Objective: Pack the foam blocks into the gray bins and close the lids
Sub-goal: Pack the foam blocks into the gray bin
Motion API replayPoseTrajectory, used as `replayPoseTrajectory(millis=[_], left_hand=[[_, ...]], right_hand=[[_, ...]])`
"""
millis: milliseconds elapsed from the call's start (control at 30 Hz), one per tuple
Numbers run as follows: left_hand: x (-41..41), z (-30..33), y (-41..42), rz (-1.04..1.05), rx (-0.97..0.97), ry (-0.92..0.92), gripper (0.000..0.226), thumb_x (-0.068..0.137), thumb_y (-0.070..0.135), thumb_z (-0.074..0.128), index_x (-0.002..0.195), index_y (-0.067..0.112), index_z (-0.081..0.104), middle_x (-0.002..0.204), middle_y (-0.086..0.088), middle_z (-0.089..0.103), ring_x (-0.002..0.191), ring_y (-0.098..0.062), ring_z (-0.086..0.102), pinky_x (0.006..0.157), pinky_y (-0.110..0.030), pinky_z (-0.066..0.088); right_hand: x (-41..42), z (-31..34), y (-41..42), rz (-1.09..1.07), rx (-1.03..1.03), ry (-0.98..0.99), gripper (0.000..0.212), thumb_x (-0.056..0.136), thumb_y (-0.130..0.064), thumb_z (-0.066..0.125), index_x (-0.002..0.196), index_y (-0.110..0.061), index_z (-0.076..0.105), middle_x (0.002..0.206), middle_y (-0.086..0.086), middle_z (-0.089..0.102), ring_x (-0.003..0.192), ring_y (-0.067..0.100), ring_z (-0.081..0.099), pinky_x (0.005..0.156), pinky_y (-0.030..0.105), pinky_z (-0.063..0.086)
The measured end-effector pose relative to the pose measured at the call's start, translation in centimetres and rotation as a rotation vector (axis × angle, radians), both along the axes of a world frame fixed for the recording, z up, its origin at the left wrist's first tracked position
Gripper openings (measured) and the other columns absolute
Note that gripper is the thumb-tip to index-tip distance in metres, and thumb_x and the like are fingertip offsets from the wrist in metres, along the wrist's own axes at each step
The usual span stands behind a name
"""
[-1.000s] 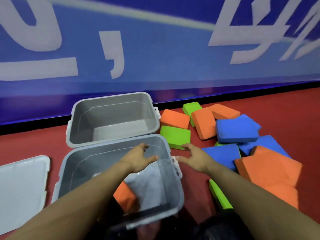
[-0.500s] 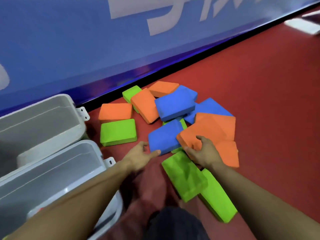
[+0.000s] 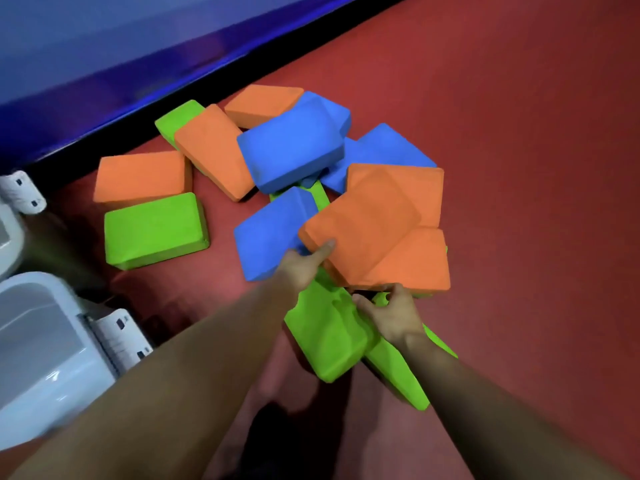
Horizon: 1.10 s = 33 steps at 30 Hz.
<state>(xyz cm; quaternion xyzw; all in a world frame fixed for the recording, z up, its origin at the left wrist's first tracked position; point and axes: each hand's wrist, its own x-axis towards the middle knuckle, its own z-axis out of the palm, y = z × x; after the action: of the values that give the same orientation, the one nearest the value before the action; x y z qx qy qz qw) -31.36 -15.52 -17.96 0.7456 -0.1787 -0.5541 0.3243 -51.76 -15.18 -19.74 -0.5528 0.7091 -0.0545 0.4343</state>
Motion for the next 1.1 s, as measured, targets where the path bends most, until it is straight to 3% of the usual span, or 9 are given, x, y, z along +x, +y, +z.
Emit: replayPoseTrajectory(millis=[100,200,267,333,433,567,733,967,1100], left_hand=[[-0.1,-1.0,-0.9,0.035,-0.045,0.084,0.066,0.071,0.065,0.078,0.112,0.015,0.067,0.116,0.001,0.071,0.107,-0.019,0.065,0.099,-0.039,0.052],[0.4,-2.0,-1.2,0.076,-0.071,0.127,0.078,0.05,0.072,0.077,0.103,0.014,0.072,0.111,-0.004,0.075,0.105,-0.024,0.07,0.073,-0.037,0.051],[0.8,-1.8,-1.0,0.105,-0.105,0.181,0.084,0.049,0.069,0.08,0.106,0.007,0.073,0.107,-0.011,0.076,0.095,-0.027,0.071,0.066,-0.037,0.049],[1.7,-1.1,-0.6,0.103,-0.123,0.204,0.071,0.057,0.064,0.085,0.092,0.005,0.07,0.092,-0.014,0.075,0.08,-0.028,0.069,0.07,-0.041,0.053],[3.7,0.9,0.9,0.103,-0.138,0.194,0.042,0.08,0.049,0.081,0.079,0.014,0.057,0.063,-0.007,0.05,0.057,-0.017,0.046,0.056,-0.029,0.039],[7.9,4.5,3.7,0.099,-0.171,0.106,0.045,0.088,0.045,0.074,0.107,0.005,0.072,0.101,-0.003,0.073,0.085,-0.016,0.069,0.081,-0.031,0.058],[13.1,10.3,7.9,0.14,-0.232,-0.032,0.042,0.088,0.044,0.074,0.106,0.007,0.073,0.103,-0.004,0.076,0.092,-0.018,0.069,0.082,-0.034,0.055],[21.3,18.0,16.5,0.278,-0.305,-0.242,0.039,0.079,0.05,0.081,0.087,0.013,0.071,0.09,-0.005,0.073,0.087,-0.025,0.069,0.085,-0.039,0.056],[25.6,22.5,22.5,0.35,-0.374,-0.3,0.037,0.08,0.046,0.082,0.095,0.014,0.07,0.095,-0.005,0.073,0.083,-0.023,0.067,0.086,-0.045,0.058]], right_hand=[[0.2,-2.5,0.6,0.004,0.126,-0.008,0.079,0.072,-0.059,0.083,0.127,-0.011,0.051,0.126,0.011,0.064,0.12,0.029,0.06,0.1,0.037,0.047],[0.8,-4.3,1.2,-0.01,0.264,-0.003,0.108,0.063,-0.074,0.078,0.142,-0.009,0.042,0.131,0.011,0.065,0.12,0.029,0.063,0.103,0.039,0.048],[1.1,-5.0,1.6,-0.011,0.283,0.014,0.098,0.072,-0.065,0.08,0.142,-0.006,0.043,0.13,0.011,0.065,0.121,0.029,0.062,0.101,0.035,0.048],[1.3,-5.2,1.7,-0.037,0.264,0.027,0.09,0.075,-0.06,0.081,0.138,-0.005,0.047,0.129,0.013,0.066,0.12,0.03,0.062,0.1,0.036,0.049],[1.6,-4.9,2.3,-0.1,0.267,0.034,0.098,0.069,-0.07,0.079,0.138,-0.006,0.049,0.135,0.018,0.06,0.129,0.032,0.055,0.107,0.039,0.046],[1.7,-7.6,3.8,-0.178,0.268,0.014,0.135,0.033,-0.098,0.069,0.134,-0.011,0.052,0.126,0.014,0.068,0.12,0.031,0.063,0.104,0.045,0.05],[6.5,1.1,5.8,-0.047,0.119,0.122,0.087,0.069,-0.08,0.07,0.12,-0.01,0.062,0.118,0.013,0.071,0.118,0.032,0.064,0.103,0.043,0.046],[11.2,11.0,5.8,0.167,-0.055,0.187,0.109,0.057,-0.099,0.049,0.116,-0.01,0.071,0.123,0.018,0.07,0.119,0.036,0.063,0.102,0.044,0.047],[15.2,17.3,7.1,0.228,-0.194,0.108,0.092,0.073,-0.081,0.064,0.126,-0.006,0.065,0.129,0.02,0.066,0.122,0.037,0.06,0.103,0.044,0.047]])
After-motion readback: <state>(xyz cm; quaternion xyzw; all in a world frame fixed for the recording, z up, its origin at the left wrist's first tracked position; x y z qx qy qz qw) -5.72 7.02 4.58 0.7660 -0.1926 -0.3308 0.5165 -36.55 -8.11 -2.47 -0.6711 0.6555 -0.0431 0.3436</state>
